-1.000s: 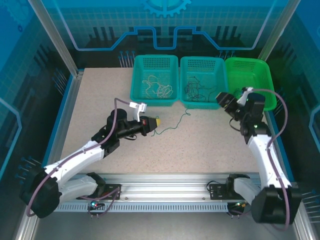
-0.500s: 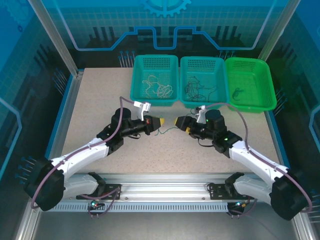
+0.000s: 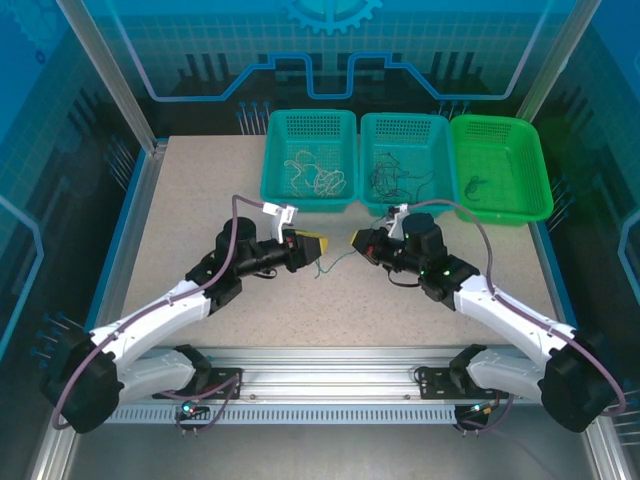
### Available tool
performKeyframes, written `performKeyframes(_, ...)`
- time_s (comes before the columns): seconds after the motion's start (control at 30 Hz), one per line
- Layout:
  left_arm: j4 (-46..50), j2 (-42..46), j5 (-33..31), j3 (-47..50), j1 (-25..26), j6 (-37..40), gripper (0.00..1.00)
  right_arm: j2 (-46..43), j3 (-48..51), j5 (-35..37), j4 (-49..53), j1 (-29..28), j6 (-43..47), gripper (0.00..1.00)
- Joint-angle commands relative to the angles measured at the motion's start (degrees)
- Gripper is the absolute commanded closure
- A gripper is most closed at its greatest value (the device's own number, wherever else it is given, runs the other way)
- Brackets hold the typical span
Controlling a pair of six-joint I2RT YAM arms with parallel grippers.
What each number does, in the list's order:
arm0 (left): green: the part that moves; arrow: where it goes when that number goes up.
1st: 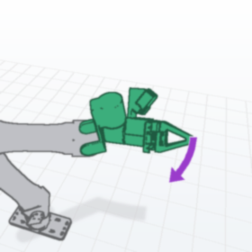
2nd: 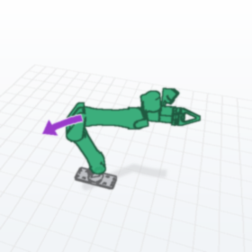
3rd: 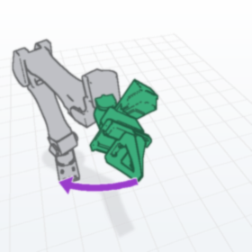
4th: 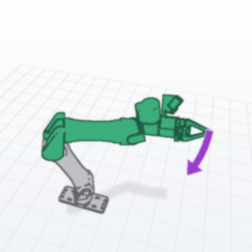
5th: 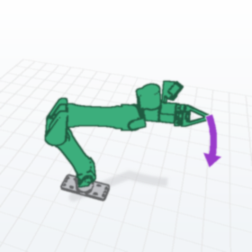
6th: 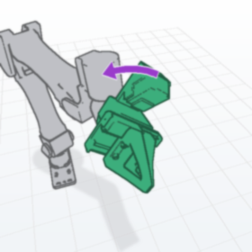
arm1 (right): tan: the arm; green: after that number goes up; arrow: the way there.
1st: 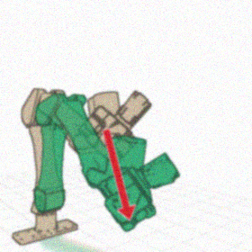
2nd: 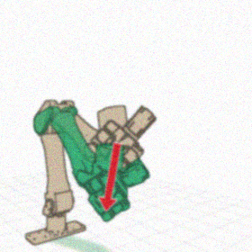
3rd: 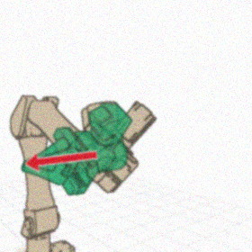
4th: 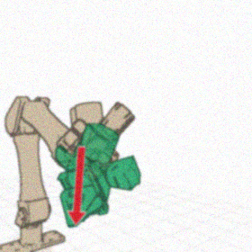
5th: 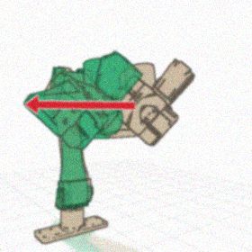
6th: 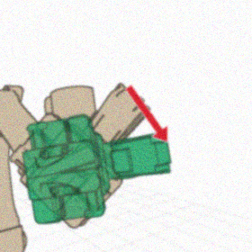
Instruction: Untangle the cables
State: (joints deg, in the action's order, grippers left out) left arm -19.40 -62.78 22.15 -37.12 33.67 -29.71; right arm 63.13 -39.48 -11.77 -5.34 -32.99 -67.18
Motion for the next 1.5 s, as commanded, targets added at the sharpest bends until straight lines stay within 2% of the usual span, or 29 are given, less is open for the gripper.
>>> performKeyframes(0.0,3.3,3.2,-0.5,-1.0,0.4,3.6,0.59,-1.4,-3.3,2.5,4.4,2.8,3.8,1.00)
performKeyframes(0.13,8.1,6.8,-0.4,-1.4,0.4,7.1,0.57,-1.1,-5.8,0.8,6.2,9.8,7.3,1.00)
performKeyframes(0.37,15.3,13.7,0.7,-0.8,0.4,11.8,0.54,1.3,-10.6,-2.5,9.1,29.1,14.0,1.00)
performKeyframes(0.57,17.2,17.4,-0.9,0.5,0.5,12.4,0.53,9.3,-18.0,4.6,11.6,42.4,21.0,1.00)
performKeyframes(0.7,18.3,18.8,-2.4,0.9,0.5,13.1,0.52,18.4,-22.3,9.9,10.2,48.5,19.0,1.00)
performKeyframes(0.97,23.4,19.3,-5.2,0.0,0.4,14.5,0.37,36.3,-37.8,14.8,14.4,53.2,13.9,1.00)
performKeyframes(1.03,23.7,19.8,-6.1,0.4,0.4,14.3,0.33,40.3,-42.0,14.0,15.3,53.5,13.7,0.91)
performKeyframes(1.13,24.2,21.0,-8.0,0.9,0.4,13.9,0.26,45.5,-49.3,9.3,20.7,53.6,13.7,0.59)
performKeyframes(1.17,24.6,21.4,-8.8,1.0,0.4,13.9,0.24,45.9,-50.6,8.8,22.7,53.5,13.5,0.54)
performKeyframes(1.3,25.2,23.7,-11.9,1.8,0.4,13.8,0.13,40.5,-44.3,9.8,19.4,52.4,12.8,0.45)
performKeyframes(1.4,24.6,25.1,-15.6,2.9,0.4,14.1,0.03,34.0,-37.4,7.4,16.7,51.9,13.5,0.44)
performKeyframes(1.47,24.7,25.4,-21.0,3.8,0.4,14.3,0.01,27.1,-31.3,7.0,14.8,50.8,15.6,0.44)
